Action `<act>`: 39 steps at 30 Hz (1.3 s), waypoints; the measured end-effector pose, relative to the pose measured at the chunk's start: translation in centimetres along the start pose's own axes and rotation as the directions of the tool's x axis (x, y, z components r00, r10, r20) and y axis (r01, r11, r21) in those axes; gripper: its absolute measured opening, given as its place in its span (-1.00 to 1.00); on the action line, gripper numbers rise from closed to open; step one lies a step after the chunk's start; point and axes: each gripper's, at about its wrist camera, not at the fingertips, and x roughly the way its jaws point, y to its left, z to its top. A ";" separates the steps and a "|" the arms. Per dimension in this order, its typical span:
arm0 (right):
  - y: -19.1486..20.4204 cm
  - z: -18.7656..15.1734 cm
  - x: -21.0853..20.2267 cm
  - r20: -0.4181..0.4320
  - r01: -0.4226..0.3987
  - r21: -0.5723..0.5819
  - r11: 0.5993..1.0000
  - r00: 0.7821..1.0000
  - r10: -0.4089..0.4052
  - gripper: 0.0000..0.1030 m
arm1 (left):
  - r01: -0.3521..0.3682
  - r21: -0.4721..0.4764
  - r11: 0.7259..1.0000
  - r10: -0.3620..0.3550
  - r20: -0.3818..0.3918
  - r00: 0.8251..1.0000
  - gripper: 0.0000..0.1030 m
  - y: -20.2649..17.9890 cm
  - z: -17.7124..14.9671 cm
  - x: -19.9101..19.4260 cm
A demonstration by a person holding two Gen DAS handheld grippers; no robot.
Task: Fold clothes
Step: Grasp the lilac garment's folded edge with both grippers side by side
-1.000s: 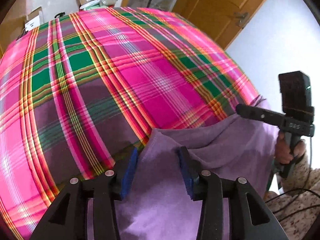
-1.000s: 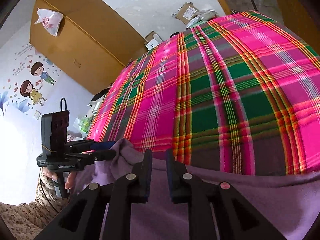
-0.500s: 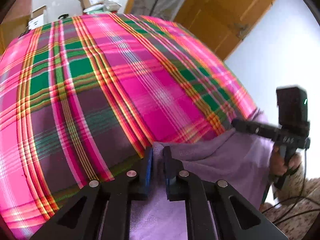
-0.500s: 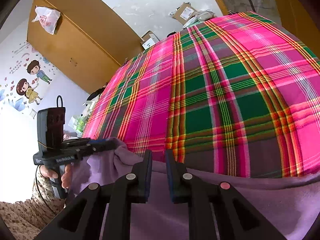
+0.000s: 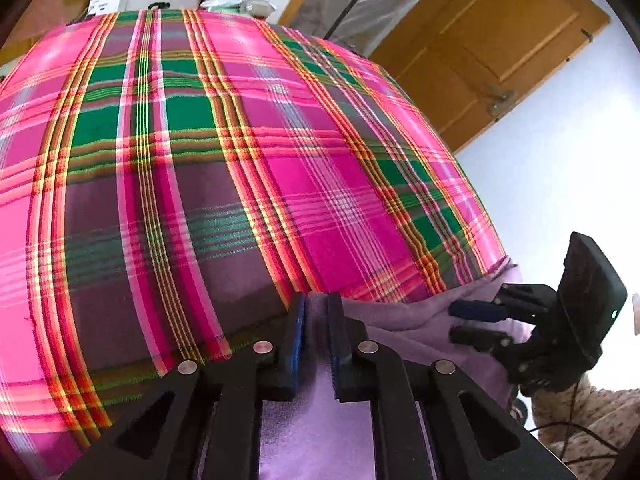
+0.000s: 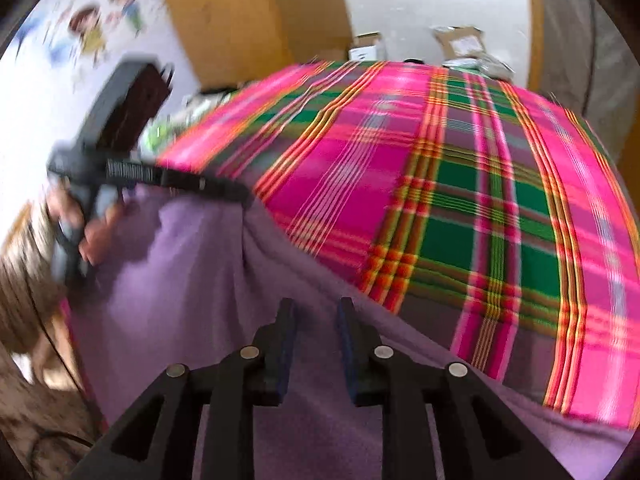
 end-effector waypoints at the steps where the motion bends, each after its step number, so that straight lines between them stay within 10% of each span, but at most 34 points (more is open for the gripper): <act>1: 0.4 0.0 0.3 -0.013 0.013 -0.032 0.999 1.000 -0.013 -0.58 | -0.013 0.000 1.000 0.013 -0.007 1.000 -0.62 -0.1 0.0 0.0; 9: 0.5 0.7 1.2 -0.007 0.018 -0.053 0.998 1.000 -0.019 -0.47 | -0.019 -0.075 0.997 0.020 0.022 1.000 -0.50 0.1 -0.6 -2.0; 12: 0.8 0.8 1.0 0.020 0.000 -0.055 0.998 1.000 0.001 -0.92 | -0.027 -0.080 0.996 0.032 0.062 0.998 -0.50 -0.2 -0.9 -3.3; 18: 0.1 1.2 -0.5 0.107 0.006 0.018 1.000 0.994 -0.008 -0.93 | -0.015 -0.078 0.997 0.026 0.137 0.990 -0.50 -0.8 -1.4 -5.2; 24: -0.5 0.9 -0.1 0.115 0.162 0.063 0.985 0.979 -0.168 -1.00 | -0.015 -0.101 0.995 0.024 0.094 0.995 -0.50 -0.2 -2.2 -3.9; 33: -1.3 0.2 -2.6 0.172 -0.016 0.115 0.993 0.985 -0.004 -0.96 | 0.035 -0.092 0.995 -0.026 0.097 0.995 -0.50 -0.7 -2.7 -3.3; 39: -0.2 -0.7 -0.1 0.076 0.019 0.088 0.996 0.997 -0.026 -0.94 | -0.023 -0.095 0.995 0.028 0.049 0.998 -0.50 -0.6 -2.2 -1.2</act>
